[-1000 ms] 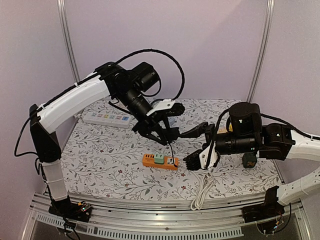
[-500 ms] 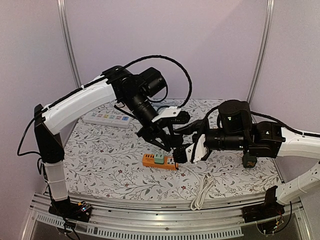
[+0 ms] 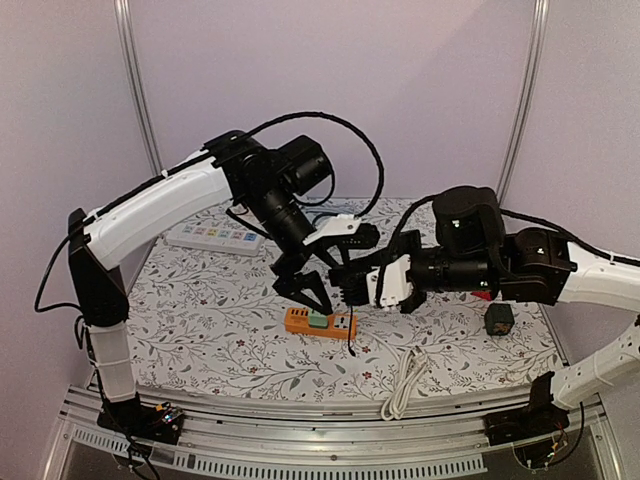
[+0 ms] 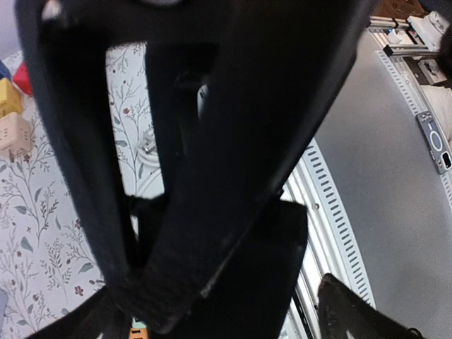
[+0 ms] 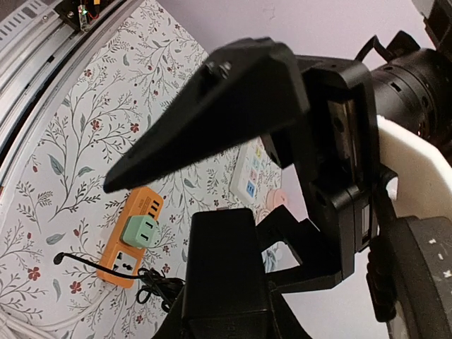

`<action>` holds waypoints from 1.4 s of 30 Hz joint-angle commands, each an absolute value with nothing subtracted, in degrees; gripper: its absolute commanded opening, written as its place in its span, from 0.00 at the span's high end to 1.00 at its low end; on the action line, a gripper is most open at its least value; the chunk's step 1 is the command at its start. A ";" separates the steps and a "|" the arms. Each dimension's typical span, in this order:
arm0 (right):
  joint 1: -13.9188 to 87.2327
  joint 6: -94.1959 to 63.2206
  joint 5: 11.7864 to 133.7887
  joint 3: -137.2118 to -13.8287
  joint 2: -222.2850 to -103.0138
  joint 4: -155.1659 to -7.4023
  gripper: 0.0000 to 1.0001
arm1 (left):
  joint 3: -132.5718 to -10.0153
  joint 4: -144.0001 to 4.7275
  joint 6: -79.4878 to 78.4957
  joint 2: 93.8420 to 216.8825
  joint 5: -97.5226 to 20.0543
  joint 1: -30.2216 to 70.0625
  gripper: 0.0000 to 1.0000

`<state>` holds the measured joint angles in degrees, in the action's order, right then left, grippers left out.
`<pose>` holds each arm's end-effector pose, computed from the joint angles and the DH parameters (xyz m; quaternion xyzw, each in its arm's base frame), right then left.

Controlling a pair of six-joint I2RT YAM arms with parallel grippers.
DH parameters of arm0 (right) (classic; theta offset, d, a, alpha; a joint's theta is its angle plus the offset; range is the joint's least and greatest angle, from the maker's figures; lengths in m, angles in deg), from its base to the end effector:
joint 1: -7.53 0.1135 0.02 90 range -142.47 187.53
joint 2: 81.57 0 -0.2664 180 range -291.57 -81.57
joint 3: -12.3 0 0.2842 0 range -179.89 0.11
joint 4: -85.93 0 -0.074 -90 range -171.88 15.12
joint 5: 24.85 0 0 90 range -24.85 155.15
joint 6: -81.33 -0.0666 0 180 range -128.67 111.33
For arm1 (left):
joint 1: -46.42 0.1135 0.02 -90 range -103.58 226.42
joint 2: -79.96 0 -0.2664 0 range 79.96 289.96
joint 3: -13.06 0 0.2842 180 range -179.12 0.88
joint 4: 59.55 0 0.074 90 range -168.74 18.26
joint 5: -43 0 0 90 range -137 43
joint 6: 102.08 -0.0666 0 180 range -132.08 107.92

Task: Insert the plug
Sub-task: Adjust the plug, then insert the plug into the socket.

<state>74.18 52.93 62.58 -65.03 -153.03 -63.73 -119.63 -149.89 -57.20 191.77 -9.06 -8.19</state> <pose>0.1398 0.3164 0.3369 -0.7511 0.3778 0.0050 0.5414 0.2150 -0.3734 0.3436 0.7488 0.5555 -0.3327 0.1416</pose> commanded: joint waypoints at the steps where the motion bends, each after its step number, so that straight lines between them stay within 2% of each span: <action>1: 72.37 37.30 54.22 -71.79 -153.41 -49.18 1.00 | -120.10 -153.72 -52.22 190.01 -14.64 -4.03 0.01; 4: 66.77 26.64 53.71 -72.82 -152.96 -36.79 1.00 | -116.78 -149.40 -50.62 187.36 -15.72 1.59 0.00; 9: 56.74 11.61 59.04 -72.77 -152.66 -30.13 1.00 | -105.06 -137.99 -46.86 184.59 -20.77 8.71 0.00; 13: 56.71 9.44 63.11 -75.79 -160.40 -28.85 1.00 | -95.32 -127.85 -41.00 184.26 -22.00 12.66 0.02; 20: 56.87 6.97 69.54 -95.78 -189.03 -16.02 1.00 | -82.97 -119.22 -35.03 184.91 -22.64 15.30 0.06; 24: 59.67 7.36 69.43 -102.08 -197.95 -15.07 1.00 | -79.44 -117.99 -35.34 184.77 -23.53 15.60 0.11; 29: 61.52 7.70 70.36 -104.95 -200.43 -16.74 1.00 | -76.10 -117.00 -35.20 184.37 -24.12 16.94 0.19; 42: 64.06 7.21 64.06 -112.66 -207.63 -9.26 1.00 | -74.91 -116.73 -35.90 183.59 -23.91 18.65 0.19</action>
<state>63.01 7.88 67.15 -108.99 -204.11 -13.24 -75.07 -117.56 -35.80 184.77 -24.34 17.65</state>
